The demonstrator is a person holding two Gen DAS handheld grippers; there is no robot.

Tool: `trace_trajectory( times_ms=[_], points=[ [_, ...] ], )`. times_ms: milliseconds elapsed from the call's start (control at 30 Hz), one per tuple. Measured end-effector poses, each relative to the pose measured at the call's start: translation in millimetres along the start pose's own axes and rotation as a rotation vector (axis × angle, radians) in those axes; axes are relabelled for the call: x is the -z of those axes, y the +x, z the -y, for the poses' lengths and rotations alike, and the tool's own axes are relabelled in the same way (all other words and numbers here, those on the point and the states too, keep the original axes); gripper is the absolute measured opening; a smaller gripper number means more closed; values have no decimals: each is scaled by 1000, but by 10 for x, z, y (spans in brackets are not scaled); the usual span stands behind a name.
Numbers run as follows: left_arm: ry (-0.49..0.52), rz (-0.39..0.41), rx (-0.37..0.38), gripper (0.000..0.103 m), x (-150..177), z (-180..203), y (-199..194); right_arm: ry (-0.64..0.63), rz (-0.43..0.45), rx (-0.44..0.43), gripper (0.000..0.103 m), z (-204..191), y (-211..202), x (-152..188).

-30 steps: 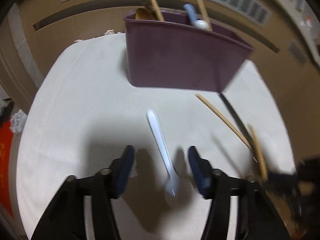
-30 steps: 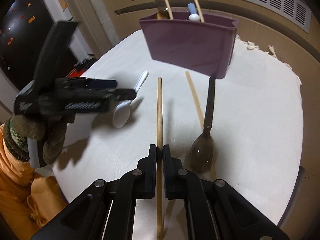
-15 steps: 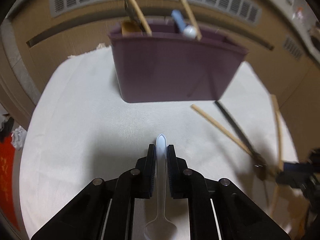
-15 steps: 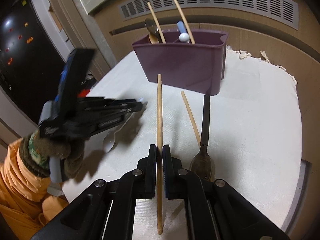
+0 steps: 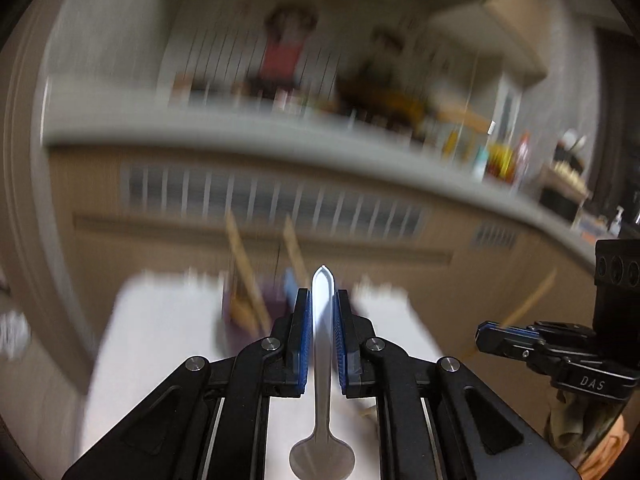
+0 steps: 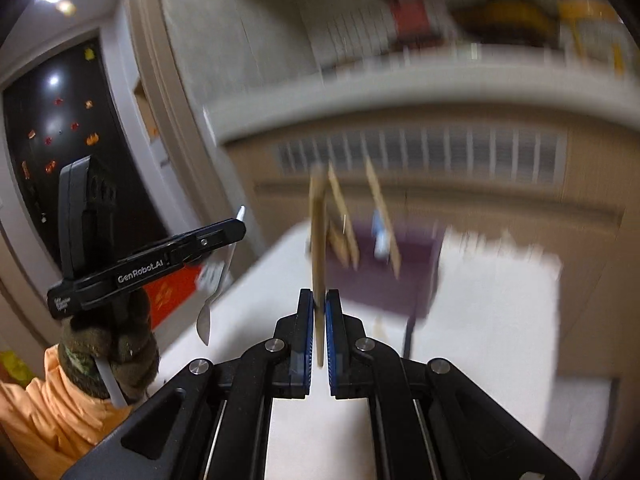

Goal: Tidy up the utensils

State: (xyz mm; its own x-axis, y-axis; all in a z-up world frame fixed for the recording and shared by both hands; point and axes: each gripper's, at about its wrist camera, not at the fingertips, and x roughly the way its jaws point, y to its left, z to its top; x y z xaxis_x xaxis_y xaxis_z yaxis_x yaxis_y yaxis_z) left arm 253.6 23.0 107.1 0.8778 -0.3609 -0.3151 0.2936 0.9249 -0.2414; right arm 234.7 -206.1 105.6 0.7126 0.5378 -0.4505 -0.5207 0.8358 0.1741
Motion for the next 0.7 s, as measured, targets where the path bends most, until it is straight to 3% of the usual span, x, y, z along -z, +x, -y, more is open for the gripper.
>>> trace_trajectory(
  times_ms=[67, 167, 233, 300, 433, 600, 700],
  points=[
    [32, 123, -9, 11, -285, 90, -29, -43, 71, 52, 6, -51, -67, -305],
    [47, 222, -14, 11, -569, 127, 86, -87, 150, 129, 6, -96, -99, -654],
    [65, 263, -56, 11, -698, 115, 206, -92, 165, 146, 6, -65, -77, -753],
    [48, 242, -76, 11, -758, -10, 264, -101, 135, 138, 6, -5, 5, -739],
    [9, 114, -79, 11, -524, -214, 513, -128, -79, 99, 6, 131, 393, -316],
    [-25, -64, -109, 12, 145, -382, 710, -149, -401, 49, 6, 174, 1065, 571],
    [-51, -134, -143, 12, 524, -483, 719, -135, -522, 41, 7, 191, 1398, 924]
  ],
)
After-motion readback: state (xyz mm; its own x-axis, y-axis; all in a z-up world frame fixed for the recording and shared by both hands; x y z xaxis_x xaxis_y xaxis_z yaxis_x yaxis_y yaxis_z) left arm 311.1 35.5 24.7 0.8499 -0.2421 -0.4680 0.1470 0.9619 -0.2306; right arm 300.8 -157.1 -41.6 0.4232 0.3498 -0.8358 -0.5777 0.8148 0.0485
